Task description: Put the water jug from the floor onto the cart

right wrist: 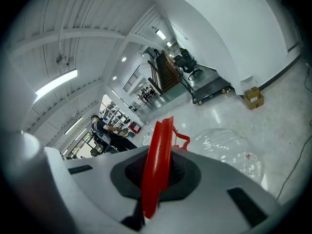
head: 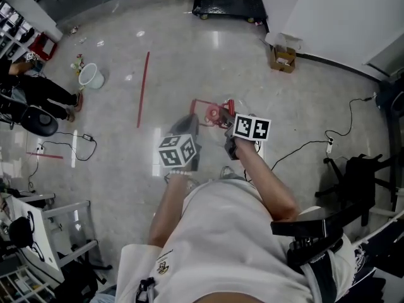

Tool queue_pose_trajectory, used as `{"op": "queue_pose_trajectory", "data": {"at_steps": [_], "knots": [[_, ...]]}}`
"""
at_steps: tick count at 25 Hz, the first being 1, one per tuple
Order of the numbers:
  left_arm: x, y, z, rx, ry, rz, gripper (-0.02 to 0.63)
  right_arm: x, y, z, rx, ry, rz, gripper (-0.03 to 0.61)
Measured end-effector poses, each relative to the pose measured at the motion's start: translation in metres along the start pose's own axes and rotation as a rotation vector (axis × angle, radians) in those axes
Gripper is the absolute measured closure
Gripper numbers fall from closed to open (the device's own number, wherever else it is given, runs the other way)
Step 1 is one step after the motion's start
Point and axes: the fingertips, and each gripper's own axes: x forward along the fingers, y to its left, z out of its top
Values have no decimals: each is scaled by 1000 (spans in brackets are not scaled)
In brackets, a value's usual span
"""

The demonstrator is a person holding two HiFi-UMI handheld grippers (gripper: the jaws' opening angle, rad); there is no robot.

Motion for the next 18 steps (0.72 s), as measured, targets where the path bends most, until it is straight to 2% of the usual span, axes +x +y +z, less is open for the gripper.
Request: {"op": "queue_pose_trajectory", "data": {"at_steps": [18], "knots": [[-7, -11, 2, -14, -11, -21, 614, -19, -11, 7, 19, -43, -25, 563]]}}
